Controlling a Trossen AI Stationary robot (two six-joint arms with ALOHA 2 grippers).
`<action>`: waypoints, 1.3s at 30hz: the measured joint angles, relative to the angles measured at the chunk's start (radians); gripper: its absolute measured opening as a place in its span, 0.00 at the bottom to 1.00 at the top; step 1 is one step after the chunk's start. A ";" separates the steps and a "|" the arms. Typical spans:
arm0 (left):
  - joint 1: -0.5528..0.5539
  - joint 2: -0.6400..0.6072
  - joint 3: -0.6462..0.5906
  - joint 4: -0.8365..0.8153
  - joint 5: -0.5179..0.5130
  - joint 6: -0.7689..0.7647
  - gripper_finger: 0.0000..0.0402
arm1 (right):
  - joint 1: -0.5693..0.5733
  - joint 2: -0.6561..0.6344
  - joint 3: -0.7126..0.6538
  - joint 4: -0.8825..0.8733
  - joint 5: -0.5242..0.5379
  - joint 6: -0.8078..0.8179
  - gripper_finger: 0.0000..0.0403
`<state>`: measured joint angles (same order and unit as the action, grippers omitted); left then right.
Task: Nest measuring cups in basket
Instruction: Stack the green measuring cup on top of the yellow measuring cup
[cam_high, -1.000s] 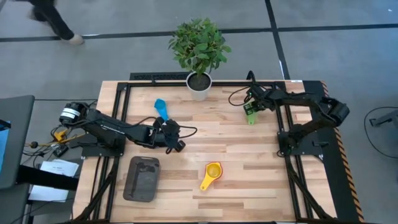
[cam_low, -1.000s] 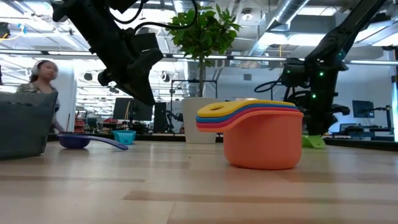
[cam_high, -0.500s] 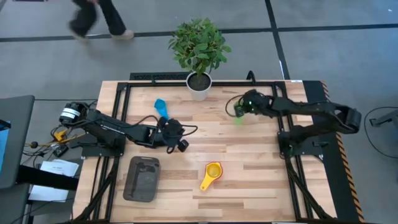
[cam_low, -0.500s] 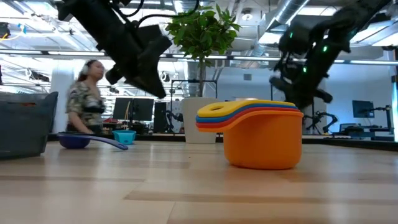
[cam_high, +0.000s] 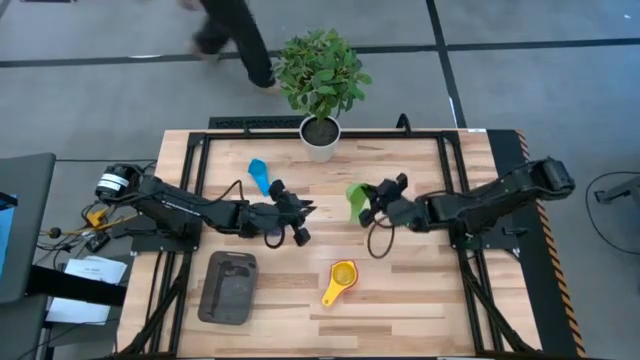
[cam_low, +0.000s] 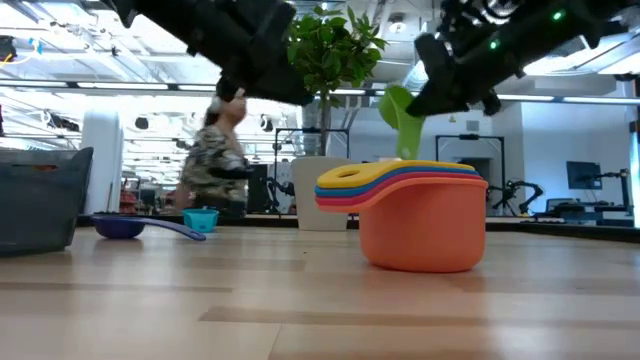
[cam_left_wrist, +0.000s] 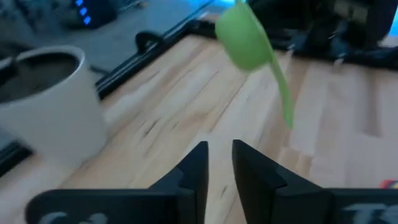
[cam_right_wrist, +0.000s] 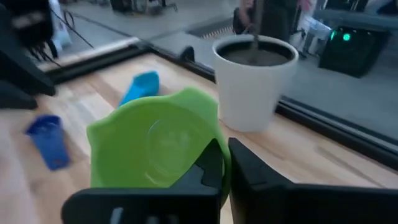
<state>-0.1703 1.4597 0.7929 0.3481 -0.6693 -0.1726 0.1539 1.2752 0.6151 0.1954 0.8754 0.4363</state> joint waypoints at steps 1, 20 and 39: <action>0.000 0.000 0.000 0.025 0.015 0.019 0.18 | 0.018 0.011 0.000 0.027 0.018 0.000 0.05; 0.004 0.003 0.000 0.138 0.335 -0.081 0.32 | 0.071 0.068 0.000 0.230 -0.039 0.424 0.04; -0.032 0.157 0.028 0.242 0.355 -0.057 0.32 | 0.088 0.067 0.000 0.219 0.081 0.457 0.06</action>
<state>-0.2027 1.6167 0.8210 0.5902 -0.3141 -0.2291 0.2424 1.3426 0.6147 0.4142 0.9566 0.8929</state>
